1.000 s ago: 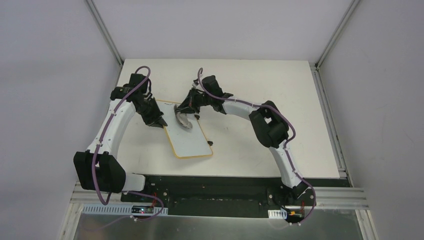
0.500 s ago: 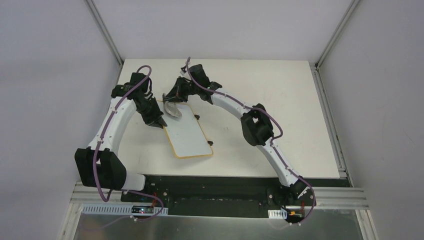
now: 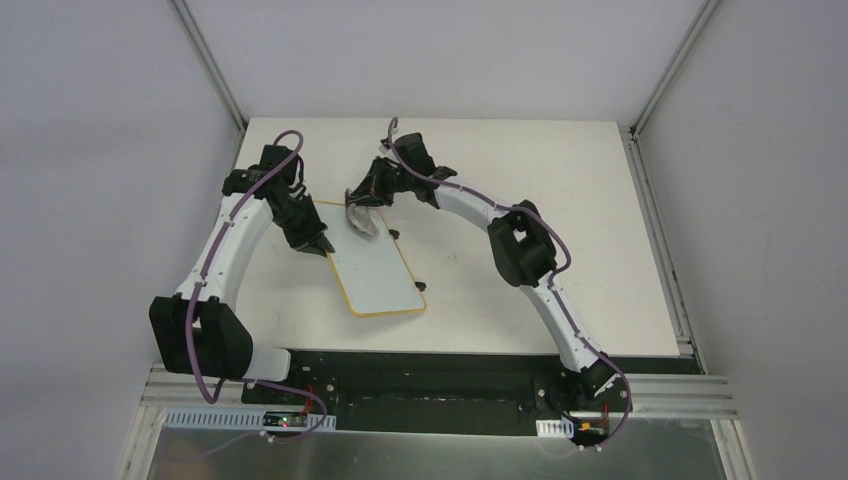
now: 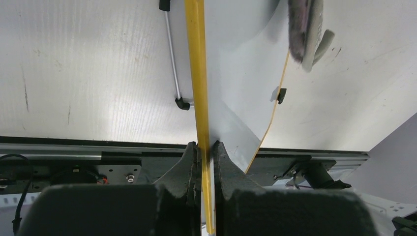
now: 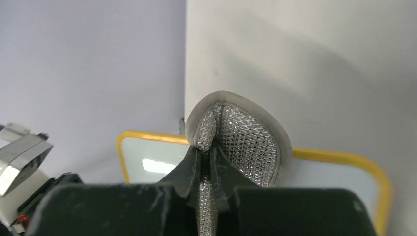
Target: Erase the whiteboard
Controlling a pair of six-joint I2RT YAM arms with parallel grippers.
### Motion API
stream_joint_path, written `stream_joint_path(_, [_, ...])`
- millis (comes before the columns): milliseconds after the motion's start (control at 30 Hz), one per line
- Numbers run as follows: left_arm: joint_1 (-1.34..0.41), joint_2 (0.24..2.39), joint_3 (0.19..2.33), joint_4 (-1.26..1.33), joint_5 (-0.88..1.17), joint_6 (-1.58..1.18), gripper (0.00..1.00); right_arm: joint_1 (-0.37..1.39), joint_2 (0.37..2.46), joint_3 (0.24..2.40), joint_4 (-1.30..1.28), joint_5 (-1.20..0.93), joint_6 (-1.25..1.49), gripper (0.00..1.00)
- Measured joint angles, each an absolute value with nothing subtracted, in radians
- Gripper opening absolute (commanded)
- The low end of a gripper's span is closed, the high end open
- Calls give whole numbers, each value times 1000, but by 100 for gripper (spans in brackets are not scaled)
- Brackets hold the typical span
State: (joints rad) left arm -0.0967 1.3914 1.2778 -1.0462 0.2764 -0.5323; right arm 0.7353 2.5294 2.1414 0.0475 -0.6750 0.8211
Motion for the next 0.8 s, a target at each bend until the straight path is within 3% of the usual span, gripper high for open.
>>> stream_joint_path(167, [-97,1391,1280,-1047,278,-532,0,694,2546,2149,-50,-668,763,0])
stream_joint_path(367, [-97,1394,1284,-1049,278,-532,0,721,2602,2338,-200,-628,701,0])
stream_joint_path(800, [-97,1399,1286,-1060,277,-532,0,784,2561,2300,-77,-573,698,0])
